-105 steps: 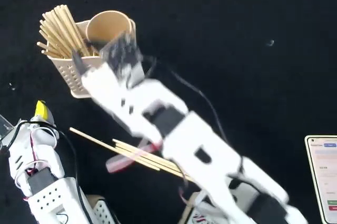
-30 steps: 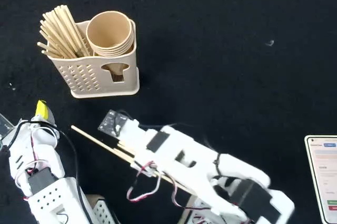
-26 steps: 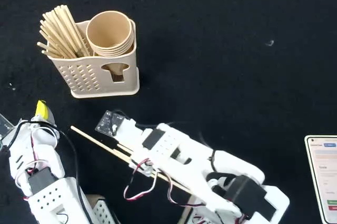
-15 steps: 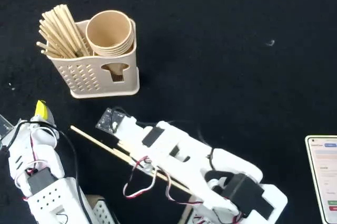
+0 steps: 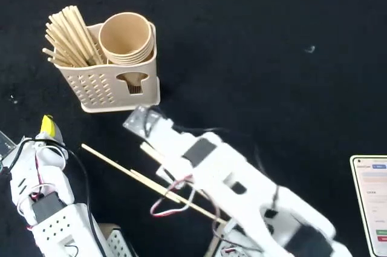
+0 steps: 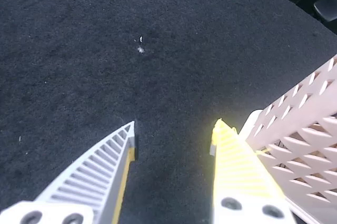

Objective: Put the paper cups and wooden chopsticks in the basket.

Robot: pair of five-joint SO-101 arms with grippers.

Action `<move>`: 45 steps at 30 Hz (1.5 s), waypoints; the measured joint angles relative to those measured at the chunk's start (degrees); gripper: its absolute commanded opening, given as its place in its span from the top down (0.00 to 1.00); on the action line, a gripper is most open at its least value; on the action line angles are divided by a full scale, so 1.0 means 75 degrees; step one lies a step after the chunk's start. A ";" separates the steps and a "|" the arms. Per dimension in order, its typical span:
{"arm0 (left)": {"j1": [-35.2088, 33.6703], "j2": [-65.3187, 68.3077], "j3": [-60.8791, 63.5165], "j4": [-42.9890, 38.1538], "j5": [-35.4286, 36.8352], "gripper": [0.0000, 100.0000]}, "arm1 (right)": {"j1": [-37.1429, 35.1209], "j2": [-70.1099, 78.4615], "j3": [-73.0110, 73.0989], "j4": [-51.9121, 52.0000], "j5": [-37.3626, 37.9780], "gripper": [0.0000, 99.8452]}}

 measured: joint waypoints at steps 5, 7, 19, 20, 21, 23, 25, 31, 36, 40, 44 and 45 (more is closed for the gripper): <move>0.0000 0.0000 0.0000 0.0000 0.0000 0.77 | 0.0059 -0.1571 -0.0023 0.0316 0.0000 0.99; 0.0000 0.0000 0.0000 0.0000 0.0000 0.77 | 0.0070 -0.2098 -0.0434 0.0457 0.0000 0.99; 0.0258 0.0000 0.0000 0.0000 0.0000 0.77 | -0.0012 -0.2297 -0.4419 -0.0703 -0.0023 0.99; 0.0258 0.0000 0.0000 0.0000 0.0000 0.77 | -0.0105 -0.2098 -0.4607 -0.1020 -0.0164 0.99; 0.0258 0.0000 0.0000 0.0000 0.0000 0.77 | -0.0223 -0.1899 -0.4736 -0.1348 -0.0281 0.99; 0.0258 0.0000 0.0000 0.0000 0.0000 0.77 | -0.0457 -0.1500 -0.4900 -0.2075 -0.0656 0.99; 0.0258 0.0000 0.0000 0.0000 0.0000 0.77 | -0.0621 -0.1043 -0.5017 -0.3012 -0.1043 0.99; 0.0258 0.0000 0.0000 0.0000 0.0000 0.77 | -0.0715 0.0656 -0.5017 -0.6447 -0.1231 0.99; 0.0258 0.0000 0.0000 0.0000 0.0000 0.77 | -0.0715 0.1946 -0.5017 -0.8768 -0.0527 0.99; 0.0258 0.0000 0.0000 0.0000 0.0000 0.77 | -0.0715 0.2731 -0.5017 -0.9741 0.0094 0.99; 0.0258 0.0000 0.0000 0.0000 0.0000 0.77 | -0.0715 0.3364 -0.5017 -0.9999 0.0211 0.99; 0.0258 0.0000 0.0000 0.0000 0.0000 0.77 | -0.0715 0.3470 -0.5017 -1.0010 0.0211 0.99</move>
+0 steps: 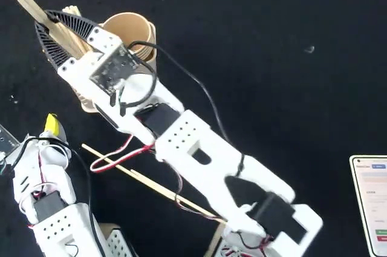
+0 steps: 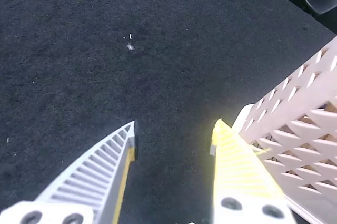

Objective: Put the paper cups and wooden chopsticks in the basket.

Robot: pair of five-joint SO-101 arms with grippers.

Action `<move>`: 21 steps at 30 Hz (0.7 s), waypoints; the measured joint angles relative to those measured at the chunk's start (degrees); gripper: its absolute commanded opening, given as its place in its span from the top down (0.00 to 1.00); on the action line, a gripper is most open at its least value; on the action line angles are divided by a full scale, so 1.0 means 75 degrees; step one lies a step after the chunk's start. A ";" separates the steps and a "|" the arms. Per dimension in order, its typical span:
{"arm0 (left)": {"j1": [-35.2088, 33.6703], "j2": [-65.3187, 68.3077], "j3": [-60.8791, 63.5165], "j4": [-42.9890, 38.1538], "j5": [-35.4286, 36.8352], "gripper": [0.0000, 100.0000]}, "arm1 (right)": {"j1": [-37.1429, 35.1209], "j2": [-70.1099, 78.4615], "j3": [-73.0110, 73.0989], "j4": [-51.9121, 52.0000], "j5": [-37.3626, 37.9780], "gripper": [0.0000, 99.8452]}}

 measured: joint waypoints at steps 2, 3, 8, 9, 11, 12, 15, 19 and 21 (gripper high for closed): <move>0.0000 0.0000 0.0000 0.0000 0.0000 0.77 | -0.0012 0.0152 0.0000 0.0000 0.0000 0.99; 0.0000 0.0000 0.0000 0.0000 0.0000 0.77 | -0.0012 0.0199 0.0000 0.0000 0.0000 0.98; 0.0000 0.0000 0.0000 0.0000 0.0000 0.77 | -0.0012 0.0211 -0.0234 0.0563 0.0000 0.83; 0.0000 0.0000 0.0000 0.0000 0.0000 0.77 | -0.0012 0.0211 -0.0340 0.0879 0.0000 0.81; 0.0000 0.0000 0.0000 0.0000 0.0000 0.77 | -0.0012 0.0211 -0.0586 0.1582 0.0000 0.81; 0.0000 0.0000 0.0000 0.0000 0.0000 0.77 | -0.0012 0.0211 -0.0692 0.1969 -0.0152 0.82; 0.0000 0.0000 0.0000 0.0000 0.0000 0.77 | -0.0012 0.0176 -0.1102 0.3024 -0.0774 0.82; 0.0000 0.0000 0.0000 0.0000 0.0000 0.77 | -0.0012 -0.0504 -0.1360 0.4607 -0.1266 0.82; 0.0000 0.0000 0.0000 0.0000 0.0000 0.77 | -0.0012 -0.1137 -0.1360 0.5755 -0.1407 0.82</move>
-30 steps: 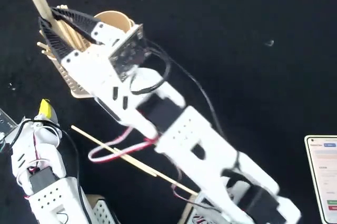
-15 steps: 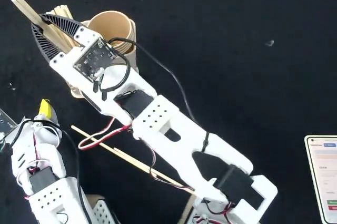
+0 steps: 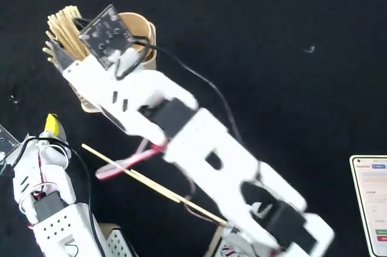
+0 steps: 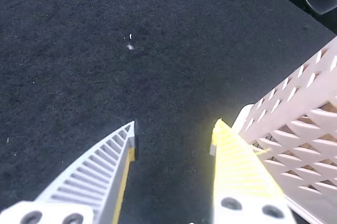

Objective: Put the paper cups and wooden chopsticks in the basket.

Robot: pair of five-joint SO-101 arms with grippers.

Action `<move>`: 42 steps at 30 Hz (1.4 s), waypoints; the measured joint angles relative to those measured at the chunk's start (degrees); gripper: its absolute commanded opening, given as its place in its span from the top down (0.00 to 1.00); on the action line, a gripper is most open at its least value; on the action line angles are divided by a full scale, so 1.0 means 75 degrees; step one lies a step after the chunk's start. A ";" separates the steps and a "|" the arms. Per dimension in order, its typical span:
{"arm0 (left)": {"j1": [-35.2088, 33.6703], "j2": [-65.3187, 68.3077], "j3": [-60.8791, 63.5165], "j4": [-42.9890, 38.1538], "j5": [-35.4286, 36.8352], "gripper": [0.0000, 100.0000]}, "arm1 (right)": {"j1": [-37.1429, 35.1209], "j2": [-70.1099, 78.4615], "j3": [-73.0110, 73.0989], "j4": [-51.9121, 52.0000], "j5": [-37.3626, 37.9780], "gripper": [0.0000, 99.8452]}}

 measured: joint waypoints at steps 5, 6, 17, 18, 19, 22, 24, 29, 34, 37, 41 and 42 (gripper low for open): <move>0.0000 0.0000 0.0000 0.0000 0.0000 0.77 | 0.0000 -0.1829 0.0610 0.3669 -0.0176 0.82; 0.0000 0.0000 0.0000 0.0000 0.0000 0.77 | 0.0000 -0.2122 0.0926 0.4372 -0.0211 0.82; 0.0000 0.0000 0.0000 0.0000 0.0000 0.77 | -0.0668 -0.2649 0.7021 0.3024 -0.0223 0.82; 0.0000 0.0000 0.0000 0.0000 0.0000 0.77 | -0.0821 -0.2567 0.7209 0.2848 -0.0223 0.82; 0.0000 0.0000 0.0000 0.0000 0.0000 0.77 | -0.0938 -0.2485 0.7361 0.2719 -0.0223 0.82; 0.0000 0.0000 0.0000 0.0000 0.0000 0.77 | -0.1254 -0.2145 0.7420 0.2532 -0.0223 0.82; 0.0000 0.0000 0.0000 0.0000 0.0000 0.77 | -0.1313 -0.1852 0.7420 0.2462 -0.0223 0.82; 0.0000 0.0000 0.0000 0.0000 0.0000 0.77 | -0.1325 -0.1125 0.7432 0.2157 -0.0223 0.82; 0.0000 0.0000 0.0000 0.0000 0.0000 0.77 | -0.1325 -0.0680 0.7420 0.2016 -0.0223 0.82; 0.0000 0.0000 0.0000 0.0000 0.0000 0.77 | -0.1325 -0.0445 0.7420 0.1641 -0.0234 0.84; 0.0000 0.0000 0.0000 0.0000 0.0000 0.77 | -0.1301 -0.0012 0.7232 0.1453 -0.0234 0.99; 0.0000 0.0000 0.0000 0.0000 0.0000 0.77 | -0.1278 0.0141 0.7092 0.1453 -0.0234 0.99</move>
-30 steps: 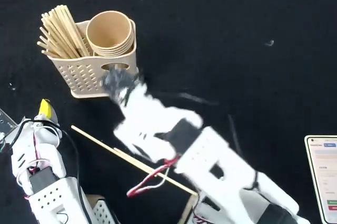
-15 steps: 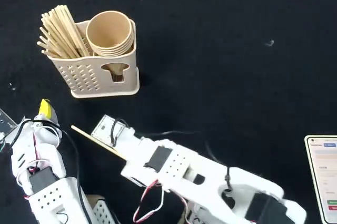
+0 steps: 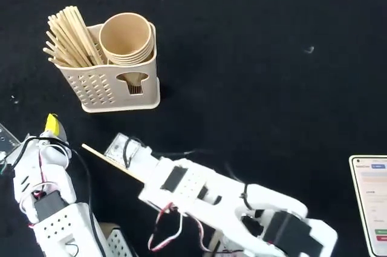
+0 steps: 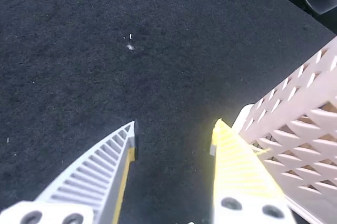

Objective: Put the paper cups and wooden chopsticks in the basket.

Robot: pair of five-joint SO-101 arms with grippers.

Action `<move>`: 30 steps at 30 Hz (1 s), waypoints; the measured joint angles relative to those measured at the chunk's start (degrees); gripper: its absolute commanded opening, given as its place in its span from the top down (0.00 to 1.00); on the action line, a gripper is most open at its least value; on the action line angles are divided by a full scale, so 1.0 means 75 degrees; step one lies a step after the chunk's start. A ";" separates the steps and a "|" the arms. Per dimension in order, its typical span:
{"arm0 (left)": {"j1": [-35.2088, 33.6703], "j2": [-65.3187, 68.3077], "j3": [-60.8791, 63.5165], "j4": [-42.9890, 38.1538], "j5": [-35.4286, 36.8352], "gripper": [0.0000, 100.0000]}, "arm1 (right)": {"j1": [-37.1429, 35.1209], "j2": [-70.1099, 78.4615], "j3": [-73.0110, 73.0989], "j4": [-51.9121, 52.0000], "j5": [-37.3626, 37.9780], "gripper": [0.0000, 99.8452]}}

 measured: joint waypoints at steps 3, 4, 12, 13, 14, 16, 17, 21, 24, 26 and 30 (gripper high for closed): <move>0.0000 0.0000 0.0000 0.0000 0.0000 0.77 | 0.0023 0.0340 -0.0352 0.0000 0.0000 0.98; 0.0000 0.0000 0.0000 0.0000 0.0000 0.77 | 0.0023 0.0422 -0.0469 0.0105 0.0000 0.99; 0.0000 0.0000 0.0000 0.0000 0.0000 0.77 | 0.0750 0.0738 -0.0961 0.0527 0.0586 0.99; 0.0000 0.0000 0.0000 0.0000 0.0000 0.77 | 0.0914 0.0738 -0.0996 0.0574 0.0668 0.99; 0.0000 0.0000 0.0000 0.0000 0.0000 0.77 | 0.1090 0.0727 -0.1043 0.0656 0.0727 0.99; 0.0000 0.0000 0.0000 0.0000 0.0000 0.77 | 0.1465 0.0516 -0.1055 0.0832 0.0809 0.99; 0.0000 0.0000 0.0000 0.0000 0.0000 0.77 | 0.1641 0.0352 -0.1055 0.0914 0.0809 0.99; 0.0000 0.0000 0.0000 0.0000 0.0000 0.77 | 0.2016 -0.0621 -0.1020 0.1301 0.0844 0.99; 0.0000 0.0000 0.0000 0.0000 0.0000 0.77 | 0.1981 -0.1219 -0.0692 0.1407 0.0844 0.99; 0.0000 0.0000 0.0000 0.0000 0.0000 0.77 | 0.1758 -0.1536 -0.0469 0.1407 0.0856 0.99; 0.0000 0.0000 0.0000 0.0000 0.0000 0.77 | 0.1043 -0.2356 -0.0410 0.1899 0.0903 0.99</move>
